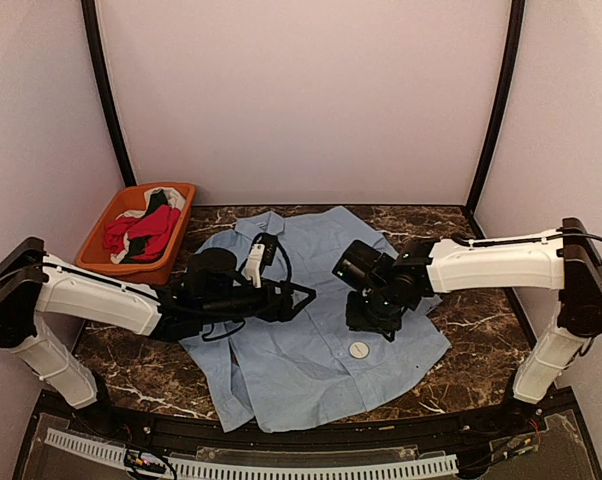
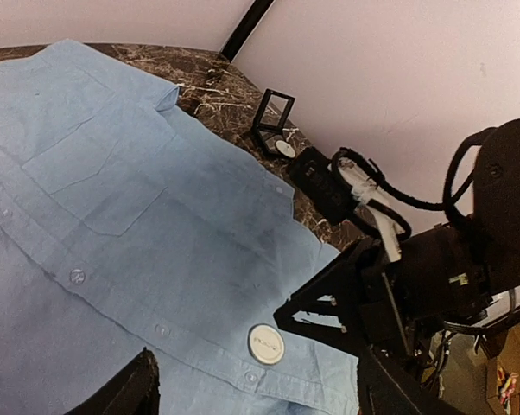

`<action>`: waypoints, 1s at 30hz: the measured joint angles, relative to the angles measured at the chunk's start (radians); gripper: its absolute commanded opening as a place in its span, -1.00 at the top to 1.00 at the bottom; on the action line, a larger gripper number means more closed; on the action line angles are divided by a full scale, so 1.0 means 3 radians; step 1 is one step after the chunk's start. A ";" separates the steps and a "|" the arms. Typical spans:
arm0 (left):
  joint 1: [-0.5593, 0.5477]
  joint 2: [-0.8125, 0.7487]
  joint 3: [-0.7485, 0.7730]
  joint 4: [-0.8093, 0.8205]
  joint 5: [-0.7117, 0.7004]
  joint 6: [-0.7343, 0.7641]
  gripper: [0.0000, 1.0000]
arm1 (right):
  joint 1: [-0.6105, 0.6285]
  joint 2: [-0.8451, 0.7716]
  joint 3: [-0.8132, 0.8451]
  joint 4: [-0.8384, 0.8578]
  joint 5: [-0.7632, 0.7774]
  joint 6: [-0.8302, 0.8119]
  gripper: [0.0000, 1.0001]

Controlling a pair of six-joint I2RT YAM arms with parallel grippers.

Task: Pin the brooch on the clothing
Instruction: Pick up the brooch from the flattened clothing.

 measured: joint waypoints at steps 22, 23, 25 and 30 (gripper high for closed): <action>-0.0024 -0.1050 -0.0332 -0.1236 -0.0398 0.0299 -0.73 | -0.0005 0.0654 0.0289 -0.0134 -0.0577 -0.1268 0.60; -0.0024 -0.1050 -0.0332 -0.1236 -0.0394 0.0299 -0.73 | -0.0013 0.0659 0.0289 -0.0142 -0.0576 -0.1275 0.60; -0.0024 -0.1050 -0.0332 -0.1236 -0.0392 0.0298 -0.73 | -0.0022 0.0659 0.0287 -0.0160 -0.0573 -0.1289 0.60; -0.0031 -0.1050 -0.0379 -0.1223 -0.0389 0.0284 -0.73 | -0.0062 0.0657 0.0264 -0.0165 -0.0572 -0.1329 0.60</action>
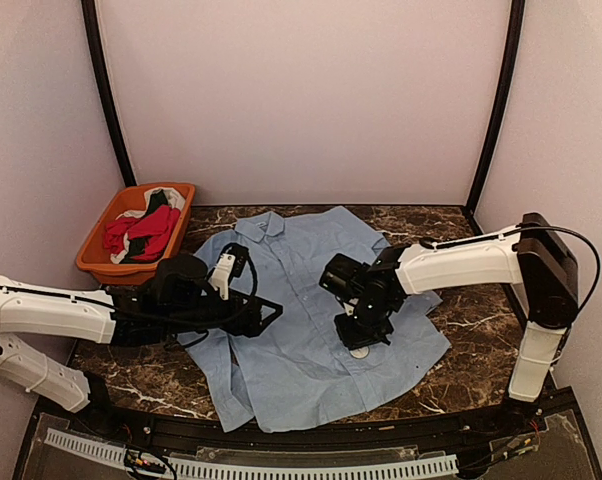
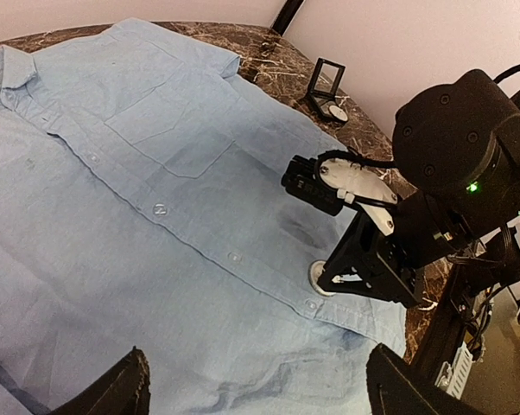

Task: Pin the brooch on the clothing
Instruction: Pick up the brooch from the flattened clothing.

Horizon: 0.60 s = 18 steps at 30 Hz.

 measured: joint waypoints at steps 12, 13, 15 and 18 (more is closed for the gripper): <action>-0.0001 0.0033 -0.0018 0.0017 0.0048 -0.0039 -0.73 | -0.0092 0.0000 -0.0146 0.0022 -0.0032 -0.0072 0.72; -0.0001 0.0036 -0.0018 0.0019 0.0048 -0.0039 -0.73 | -0.0093 0.0000 -0.0160 0.0027 -0.0041 -0.0076 0.74; -0.0003 0.0038 -0.0018 0.0023 0.0048 -0.0041 -0.73 | -0.0097 -0.0001 -0.0169 0.0038 -0.0050 -0.0088 0.76; -0.0006 0.0039 -0.0018 0.0025 0.0048 -0.0050 -0.73 | -0.0103 -0.0001 -0.0170 0.0065 -0.0067 -0.0098 0.89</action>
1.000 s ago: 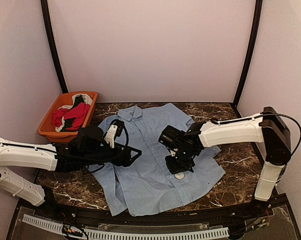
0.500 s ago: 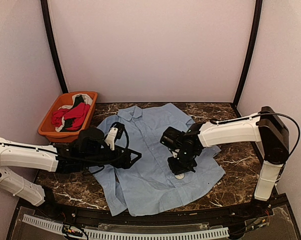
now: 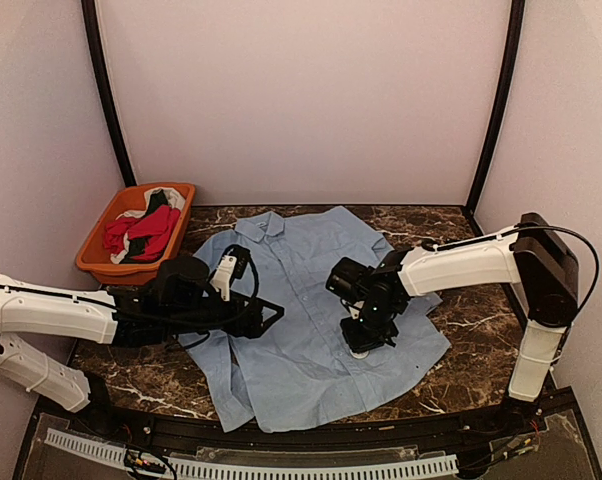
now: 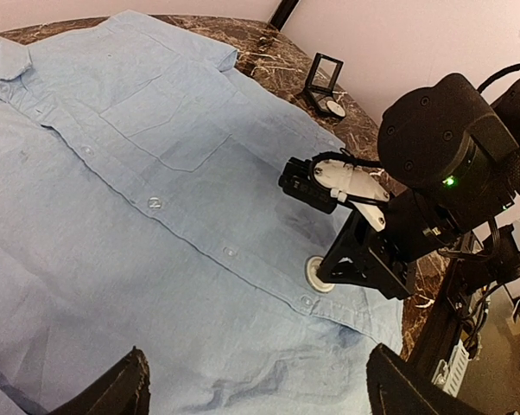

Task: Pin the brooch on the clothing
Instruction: Pick up the brooch from the flattened clothing.

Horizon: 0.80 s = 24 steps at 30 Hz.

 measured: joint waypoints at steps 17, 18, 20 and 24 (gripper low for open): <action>-0.0067 0.0201 0.0000 0.0151 0.0116 -0.0095 -0.83 | -0.0003 -0.0245 0.0061 -0.0022 0.0075 -0.0039 1.00; -0.0074 0.0237 0.0000 0.0187 0.0140 -0.0114 -0.87 | -0.0003 -0.0291 0.0088 -0.0020 0.0088 -0.0039 1.00; -0.0083 0.0314 0.0000 0.0272 0.0193 -0.0155 -0.93 | -0.0003 -0.0398 0.0155 -0.0017 0.0125 -0.0036 1.00; -0.0089 0.0476 0.0001 0.0504 0.0328 -0.0258 -0.97 | -0.0003 -0.0584 0.0254 -0.0009 0.0183 -0.0020 1.00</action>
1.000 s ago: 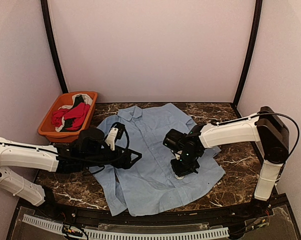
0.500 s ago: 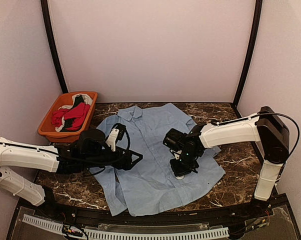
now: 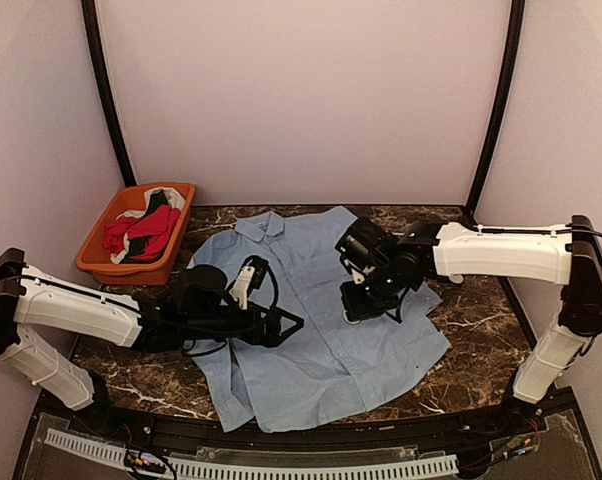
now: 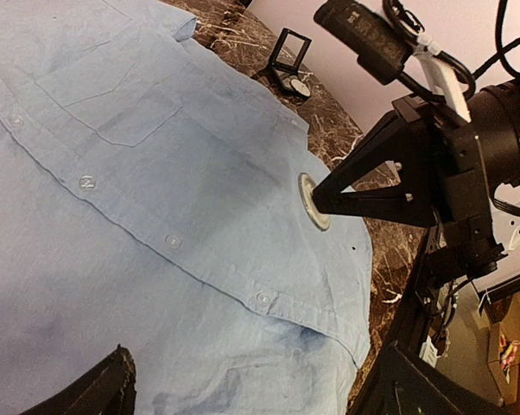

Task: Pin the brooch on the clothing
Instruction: Pick up the brooch from the flattened clothing, then pass from the right arm to the left

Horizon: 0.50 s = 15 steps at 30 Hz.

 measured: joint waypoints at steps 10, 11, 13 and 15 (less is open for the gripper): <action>-0.0001 0.0767 0.0281 0.0708 0.0371 -0.0300 -0.83 | 0.0000 -0.0287 0.0144 0.0034 0.0064 0.0048 1.00; -0.0001 0.0847 0.0337 0.0776 0.0402 -0.0343 -0.76 | 0.0000 -0.0296 0.0150 0.0045 0.0066 0.0050 1.00; -0.0001 0.0970 0.0435 0.0876 0.0444 -0.0422 -0.66 | 0.0006 -0.0298 0.0155 0.0047 0.0071 0.0055 1.00; -0.0001 0.1066 0.0534 0.0952 0.0478 -0.0510 -0.54 | 0.0023 -0.0296 0.0155 0.0039 0.0099 0.0066 1.00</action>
